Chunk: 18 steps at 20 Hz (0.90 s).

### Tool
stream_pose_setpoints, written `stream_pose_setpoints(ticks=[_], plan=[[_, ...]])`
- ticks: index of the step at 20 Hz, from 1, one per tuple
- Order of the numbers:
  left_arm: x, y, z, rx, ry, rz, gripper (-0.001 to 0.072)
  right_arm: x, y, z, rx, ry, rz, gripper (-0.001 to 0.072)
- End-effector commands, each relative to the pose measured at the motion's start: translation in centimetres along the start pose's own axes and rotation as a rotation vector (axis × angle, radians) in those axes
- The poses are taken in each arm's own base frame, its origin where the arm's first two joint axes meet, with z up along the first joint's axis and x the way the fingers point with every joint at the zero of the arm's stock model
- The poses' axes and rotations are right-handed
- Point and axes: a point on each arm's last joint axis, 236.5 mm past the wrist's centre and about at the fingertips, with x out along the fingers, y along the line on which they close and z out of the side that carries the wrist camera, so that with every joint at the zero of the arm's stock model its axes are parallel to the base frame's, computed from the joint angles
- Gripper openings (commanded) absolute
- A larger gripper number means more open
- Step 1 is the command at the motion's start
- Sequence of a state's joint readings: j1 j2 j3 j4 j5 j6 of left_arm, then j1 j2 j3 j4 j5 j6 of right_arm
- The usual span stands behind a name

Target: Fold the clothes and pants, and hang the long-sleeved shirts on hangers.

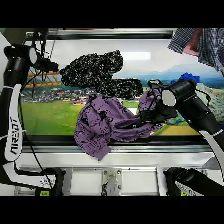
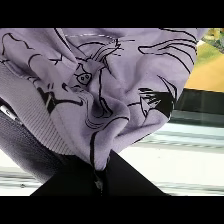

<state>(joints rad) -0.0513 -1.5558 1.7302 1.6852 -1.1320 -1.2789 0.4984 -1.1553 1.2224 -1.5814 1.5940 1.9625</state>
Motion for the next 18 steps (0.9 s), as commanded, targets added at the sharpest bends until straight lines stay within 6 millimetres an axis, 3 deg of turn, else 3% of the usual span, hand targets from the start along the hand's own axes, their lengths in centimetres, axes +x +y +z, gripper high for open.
stream_pose_setpoints(ticks=[1, 2, 4, 6, 8, 10, 16, 18], plan=[[-6.2, -10.1, -0.8, 0.374, -0.089, -0.486, 0.0014, 0.0, 0.0, 0.0, 0.001, 0.001, 0.0, 0.0021], [-8.3, -11.9, -1.4, 0.413, -0.115, -0.608, 0.0014, 0.0, 0.0, 0.0, 0.001, 0.001, 0.0, 0.0022], [-10.2, -12.3, -3.8, 0.392, -0.05, -0.715, 0.0014, 0.0, 0.0, 0.0, 0.001, 0.001, 0.0, 0.0021], [-10.3, -11.2, -7.3, 0.395, 0.097, -0.742, 0.0014, 0.0, 0.0, 0.0, 0.001, 0.001, -0.001, 0.0021], [-10.0, -10.2, -8.6, 0.398, 0.145, -0.74, 0.0013, 0.0, 0.0, 0.0, 0.001, 0.001, 0.0, 0.0021], [-10.4, -10.1, -10.7, 0.521, 0.177, -0.767, 0.0012, 0.0, 0.0, 0.0, 0.001, 0.001, 0.0, 0.0021], [-12.2, -14.1, -19.3, 0.751, 0.18, -0.934, 0.0012, 0.0, 0.0, 0.0, 0.0, 0.001, 0.0, 0.0022], [-12.5, -15.1, -21.2, 0.775, 0.164, -0.94, 0.0012, 0.0, 0.0, 0.0, 0.001, 0.001, 0.0, 0.0021]])
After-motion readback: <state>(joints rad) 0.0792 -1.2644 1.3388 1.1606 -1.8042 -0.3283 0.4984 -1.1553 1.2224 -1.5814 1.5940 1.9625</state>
